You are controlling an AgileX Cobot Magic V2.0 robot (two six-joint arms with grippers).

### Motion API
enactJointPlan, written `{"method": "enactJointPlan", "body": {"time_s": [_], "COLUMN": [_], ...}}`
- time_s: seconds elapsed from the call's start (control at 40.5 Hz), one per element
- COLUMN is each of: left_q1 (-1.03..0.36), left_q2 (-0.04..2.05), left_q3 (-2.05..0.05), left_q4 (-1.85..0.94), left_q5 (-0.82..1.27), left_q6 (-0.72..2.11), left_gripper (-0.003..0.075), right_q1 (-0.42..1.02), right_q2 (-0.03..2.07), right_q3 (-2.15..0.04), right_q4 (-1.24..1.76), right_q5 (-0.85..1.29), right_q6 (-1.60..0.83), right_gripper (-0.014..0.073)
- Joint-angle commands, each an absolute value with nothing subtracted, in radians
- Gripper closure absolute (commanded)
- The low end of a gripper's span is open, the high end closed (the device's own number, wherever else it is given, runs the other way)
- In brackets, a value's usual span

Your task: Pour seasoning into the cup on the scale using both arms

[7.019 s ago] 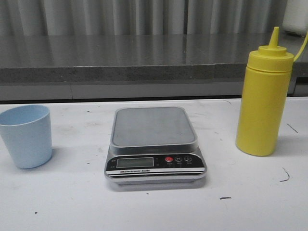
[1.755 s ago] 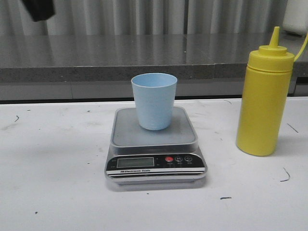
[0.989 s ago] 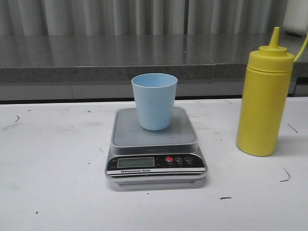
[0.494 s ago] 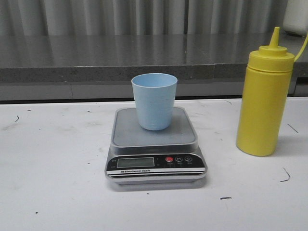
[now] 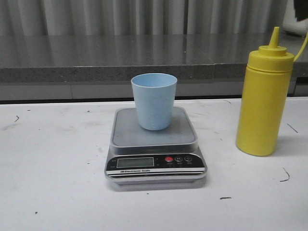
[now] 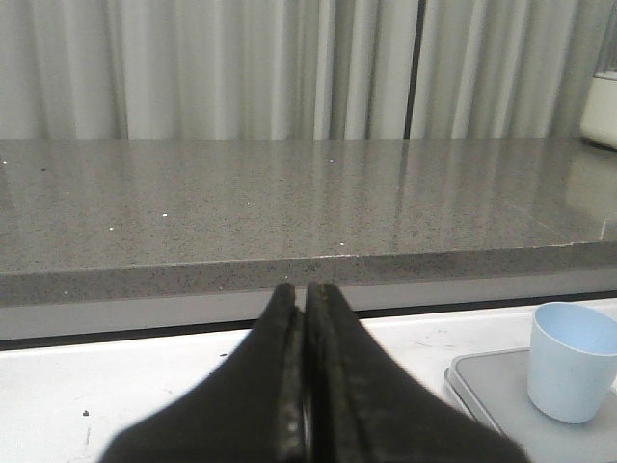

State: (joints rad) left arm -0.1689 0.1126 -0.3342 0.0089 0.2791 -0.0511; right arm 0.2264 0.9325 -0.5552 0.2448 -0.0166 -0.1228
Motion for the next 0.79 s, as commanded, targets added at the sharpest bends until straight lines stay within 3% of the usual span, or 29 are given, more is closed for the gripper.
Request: {"method": "enactJointPlan", "body": {"time_s": [0.0,0.198,0.766], "left_q1": [-0.166,-0.166,-0.166], "left_q2": [0.122,0.122,0.122], "left_q3": [-0.361,-0.361,-0.361], "left_q4": [0.000,0.000,0.000], "left_q5": [0.196,0.196,0.196], "left_q6": [-0.059,-0.059,-0.059], "left_gripper": [0.0740,0.0740,0.0740], "right_q1": [0.262,0.316,0.354], "right_q2": [0.961,1.096,1.487], "right_q3": [-0.493,-0.333,-0.313], "right_q4": [0.266,0.266,0.262], "right_q5": [-0.243,-0.528,-0.871], "right_q6": [-0.131,-0.122,-0.011], "right_gripper": [0.0001,0.0001,0.0001]}}
